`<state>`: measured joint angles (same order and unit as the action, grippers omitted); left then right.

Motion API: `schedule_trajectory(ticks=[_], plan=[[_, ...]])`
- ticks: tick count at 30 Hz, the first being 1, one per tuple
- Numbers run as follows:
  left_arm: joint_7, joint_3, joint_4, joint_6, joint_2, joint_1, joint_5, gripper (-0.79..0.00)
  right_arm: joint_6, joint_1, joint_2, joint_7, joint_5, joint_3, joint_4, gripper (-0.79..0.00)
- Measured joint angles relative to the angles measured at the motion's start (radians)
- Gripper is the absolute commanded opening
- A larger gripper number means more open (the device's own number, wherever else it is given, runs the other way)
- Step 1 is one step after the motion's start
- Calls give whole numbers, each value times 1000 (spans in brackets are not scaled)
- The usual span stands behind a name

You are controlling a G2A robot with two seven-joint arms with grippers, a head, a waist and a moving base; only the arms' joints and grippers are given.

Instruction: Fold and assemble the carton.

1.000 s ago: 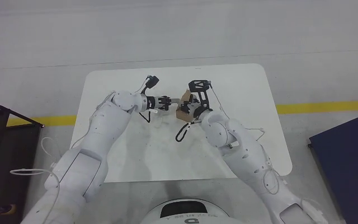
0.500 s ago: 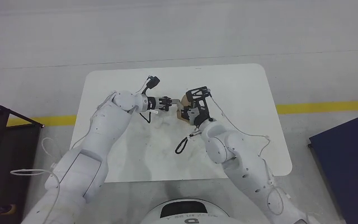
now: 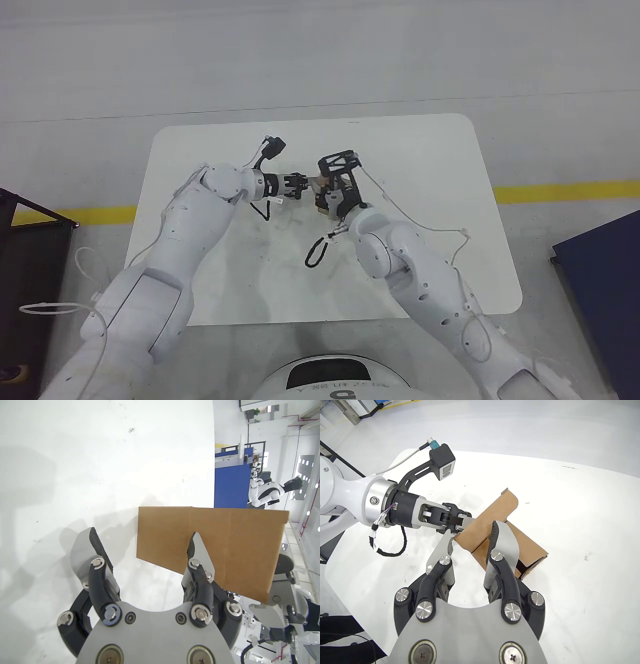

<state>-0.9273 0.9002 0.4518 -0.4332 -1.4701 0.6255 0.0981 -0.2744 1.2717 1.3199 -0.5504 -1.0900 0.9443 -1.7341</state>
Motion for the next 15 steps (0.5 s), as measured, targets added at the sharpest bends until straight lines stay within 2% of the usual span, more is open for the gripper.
schedule_trajectory(ticks=[1,2,3,15], plan=[[1,0,1,0,0,0,0,-151,-4,-3,1,3,-1,0,5,-671],[1,0,2,0,0,0,0,-151,-10,-5,3,6,-4,-1,10,-757],[2,1,3,0,0,1,0,-154,-18,-8,5,9,-9,-4,16,-785],[3,5,8,-1,4,4,0,-132,-47,-15,19,14,-41,-13,37,-785]])
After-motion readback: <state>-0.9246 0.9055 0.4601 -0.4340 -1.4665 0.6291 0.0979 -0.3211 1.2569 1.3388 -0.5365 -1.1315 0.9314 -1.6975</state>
